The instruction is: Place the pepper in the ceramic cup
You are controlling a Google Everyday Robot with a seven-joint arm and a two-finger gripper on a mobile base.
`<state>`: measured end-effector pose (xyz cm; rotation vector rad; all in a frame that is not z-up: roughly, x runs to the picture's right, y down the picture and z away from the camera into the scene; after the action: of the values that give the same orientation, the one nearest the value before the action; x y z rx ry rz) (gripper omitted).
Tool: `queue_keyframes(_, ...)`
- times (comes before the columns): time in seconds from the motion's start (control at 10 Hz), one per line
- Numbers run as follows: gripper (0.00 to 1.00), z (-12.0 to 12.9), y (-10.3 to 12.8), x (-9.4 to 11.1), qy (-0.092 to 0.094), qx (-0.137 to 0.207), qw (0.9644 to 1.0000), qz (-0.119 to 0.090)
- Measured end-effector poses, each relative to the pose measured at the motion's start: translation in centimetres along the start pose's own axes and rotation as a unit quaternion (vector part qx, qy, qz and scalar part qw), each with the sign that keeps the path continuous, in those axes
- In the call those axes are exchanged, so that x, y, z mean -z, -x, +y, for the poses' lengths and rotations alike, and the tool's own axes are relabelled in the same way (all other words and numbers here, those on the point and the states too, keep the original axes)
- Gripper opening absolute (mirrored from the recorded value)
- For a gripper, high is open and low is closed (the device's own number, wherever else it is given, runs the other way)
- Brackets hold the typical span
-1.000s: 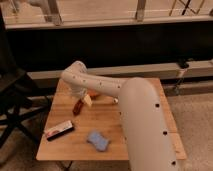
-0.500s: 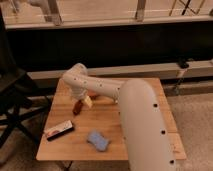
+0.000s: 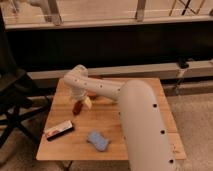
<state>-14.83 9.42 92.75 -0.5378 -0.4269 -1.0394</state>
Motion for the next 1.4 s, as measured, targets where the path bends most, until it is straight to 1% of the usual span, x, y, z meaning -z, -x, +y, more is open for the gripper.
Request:
queue_keyframes(0.4,0.80,-0.1,0.1,-0.6,-0.010,0.009,0.9999,-0.007)
queue_keyframes(0.7,0.80,-0.3,0.4,-0.7,-0.017,0.014,0.9997,-0.011)
queue_keyframes(1.4,0.80,-0.3,0.6,-1.3,-0.026,0.022,0.9992,-0.022)
